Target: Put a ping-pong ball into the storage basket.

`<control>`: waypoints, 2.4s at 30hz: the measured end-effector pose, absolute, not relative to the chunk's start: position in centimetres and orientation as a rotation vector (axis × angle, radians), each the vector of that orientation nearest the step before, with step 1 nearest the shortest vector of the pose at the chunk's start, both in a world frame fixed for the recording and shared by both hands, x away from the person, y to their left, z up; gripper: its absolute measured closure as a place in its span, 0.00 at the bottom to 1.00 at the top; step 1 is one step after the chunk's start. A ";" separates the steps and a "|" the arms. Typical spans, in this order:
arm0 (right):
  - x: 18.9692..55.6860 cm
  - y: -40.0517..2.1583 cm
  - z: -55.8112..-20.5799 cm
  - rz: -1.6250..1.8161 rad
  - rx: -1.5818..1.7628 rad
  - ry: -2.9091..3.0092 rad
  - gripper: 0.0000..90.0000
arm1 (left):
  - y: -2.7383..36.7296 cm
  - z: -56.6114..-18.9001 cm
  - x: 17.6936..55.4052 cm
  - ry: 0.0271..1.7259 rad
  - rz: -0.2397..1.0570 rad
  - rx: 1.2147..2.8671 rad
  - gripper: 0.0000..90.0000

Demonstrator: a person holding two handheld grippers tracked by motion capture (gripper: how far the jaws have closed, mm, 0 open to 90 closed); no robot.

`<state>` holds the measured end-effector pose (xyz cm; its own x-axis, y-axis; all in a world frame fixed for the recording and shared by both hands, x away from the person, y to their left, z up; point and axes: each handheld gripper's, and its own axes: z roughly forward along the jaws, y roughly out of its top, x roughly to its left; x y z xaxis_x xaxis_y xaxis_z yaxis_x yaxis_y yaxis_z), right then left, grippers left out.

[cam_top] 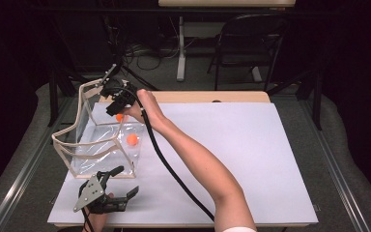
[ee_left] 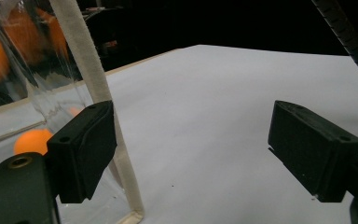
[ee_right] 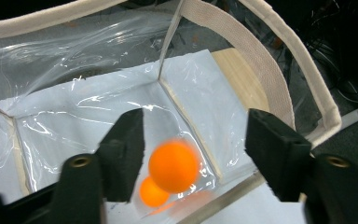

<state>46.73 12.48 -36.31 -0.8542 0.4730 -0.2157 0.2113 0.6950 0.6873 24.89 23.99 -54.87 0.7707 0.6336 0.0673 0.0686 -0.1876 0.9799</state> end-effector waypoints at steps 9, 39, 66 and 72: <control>46.3 10.4 -35.0 1.073 0.577 2.512 0.15 | 24.0 -54.9 24.9 0.559 0.555 1.703 0.18; 43.6 3.1 -34.9 1.172 0.596 2.478 0.06 | 23.7 -54.9 25.0 0.573 0.559 1.707 0.18; 41.6 -3.4 -39.7 1.156 0.685 2.471 0.00 | 23.7 -55.0 24.8 0.566 0.562 1.724 0.18; 40.8 -4.9 -40.8 1.161 0.713 2.458 0.00 | 23.6 -55.0 24.9 0.563 0.555 1.722 0.18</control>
<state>40.82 -4.92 -40.77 -0.8205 0.5660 -0.0805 0.2973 0.5427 0.7855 24.88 23.56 -55.00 0.7706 0.6336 0.0689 0.0784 -0.2015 0.9764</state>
